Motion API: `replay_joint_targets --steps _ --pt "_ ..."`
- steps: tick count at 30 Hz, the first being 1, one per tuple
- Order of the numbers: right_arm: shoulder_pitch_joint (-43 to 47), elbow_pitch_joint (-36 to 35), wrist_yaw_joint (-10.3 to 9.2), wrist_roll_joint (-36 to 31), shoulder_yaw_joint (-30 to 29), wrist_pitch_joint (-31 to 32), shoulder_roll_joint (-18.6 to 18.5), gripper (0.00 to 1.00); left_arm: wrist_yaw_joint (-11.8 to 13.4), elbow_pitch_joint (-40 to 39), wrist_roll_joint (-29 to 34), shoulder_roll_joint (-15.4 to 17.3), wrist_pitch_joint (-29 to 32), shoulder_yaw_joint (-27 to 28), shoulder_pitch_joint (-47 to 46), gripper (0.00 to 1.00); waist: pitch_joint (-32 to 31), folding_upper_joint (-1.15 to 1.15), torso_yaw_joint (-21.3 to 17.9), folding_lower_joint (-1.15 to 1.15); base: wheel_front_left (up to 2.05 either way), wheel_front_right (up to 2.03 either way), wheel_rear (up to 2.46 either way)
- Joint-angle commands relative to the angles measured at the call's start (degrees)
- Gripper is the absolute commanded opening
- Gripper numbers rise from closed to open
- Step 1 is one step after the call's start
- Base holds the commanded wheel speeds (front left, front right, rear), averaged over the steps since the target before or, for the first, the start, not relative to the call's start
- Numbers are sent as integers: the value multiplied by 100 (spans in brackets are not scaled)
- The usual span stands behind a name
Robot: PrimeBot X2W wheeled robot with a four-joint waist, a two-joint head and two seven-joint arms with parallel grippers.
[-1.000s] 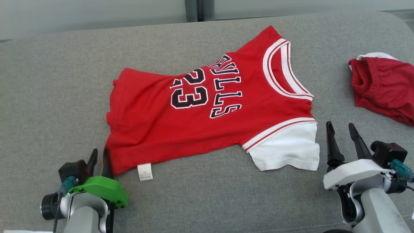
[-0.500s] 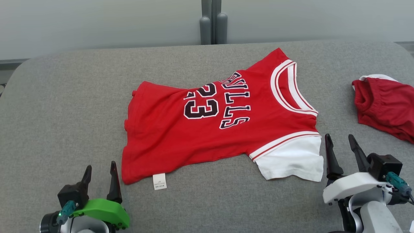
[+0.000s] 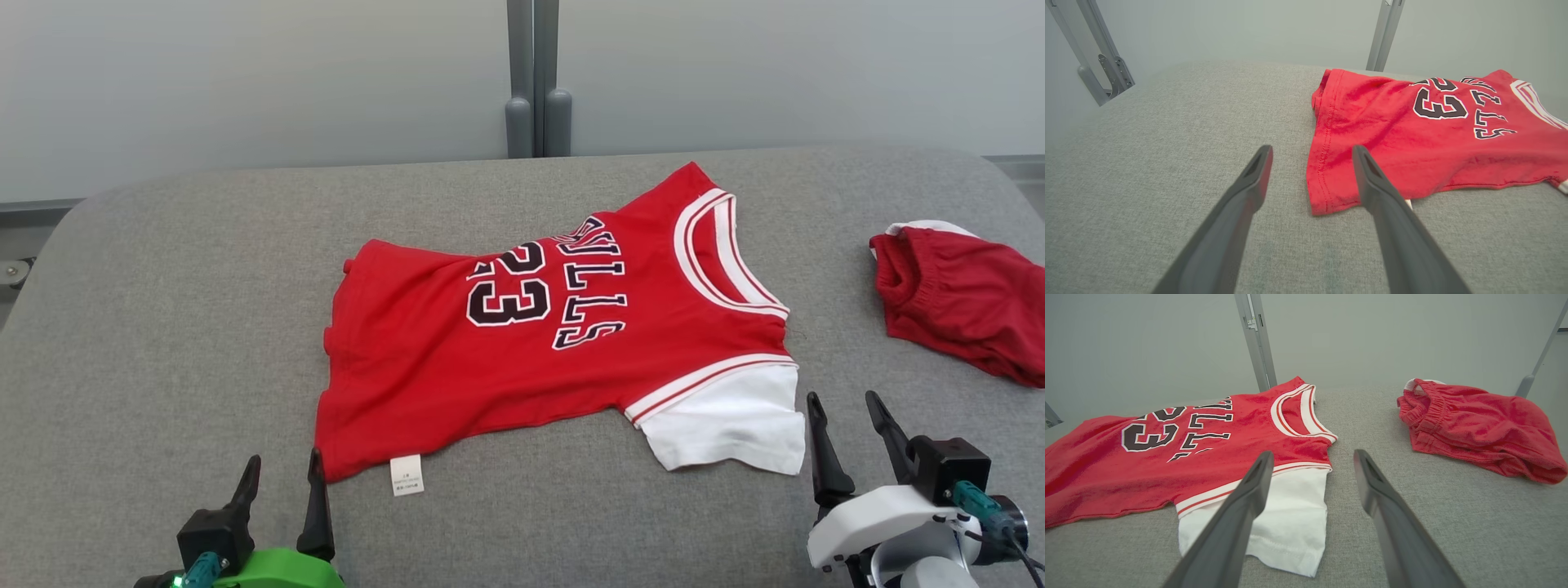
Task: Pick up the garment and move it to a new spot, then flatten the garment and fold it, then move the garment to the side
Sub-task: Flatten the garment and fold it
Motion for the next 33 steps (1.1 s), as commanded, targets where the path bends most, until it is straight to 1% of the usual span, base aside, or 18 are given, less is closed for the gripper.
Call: replay_joint_targets --steps 1,4,5,9,16,22,33 --pt "68 -16 -10 -29 -1 4 -8 100 9 -35 24 16 3 -10 90 100 -38 0 7 0 0 0 0" --pt "129 -61 -10 -173 12 4 -2 100 33 -59 50 16 3 -43 153 100 -95 0 22 0 0 0 0" --pt "166 -114 -10 -329 -3 4 3 100 91 -48 -14 16 3 -112 203 100 -112 0 51 0 0 0 0" --pt "89 -59 -10 -389 4 4 4 100 89 -56 -111 16 3 -236 80 100 56 0 52 0 0 0 0" --pt "-94 354 -10 -78 -45 4 3 100 44 -44 -282 16 3 -533 -164 100 395 0 76 0 0 0 0" --pt "-341 745 -10 88 -110 4 3 100 58 -56 -386 17 3 -724 -365 100 651 0 133 0 0 0 0" --pt "-579 1499 -10 278 86 5 0 100 24 -30 -386 16 3 -744 -484 100 888 0 281 0 0 0 0"
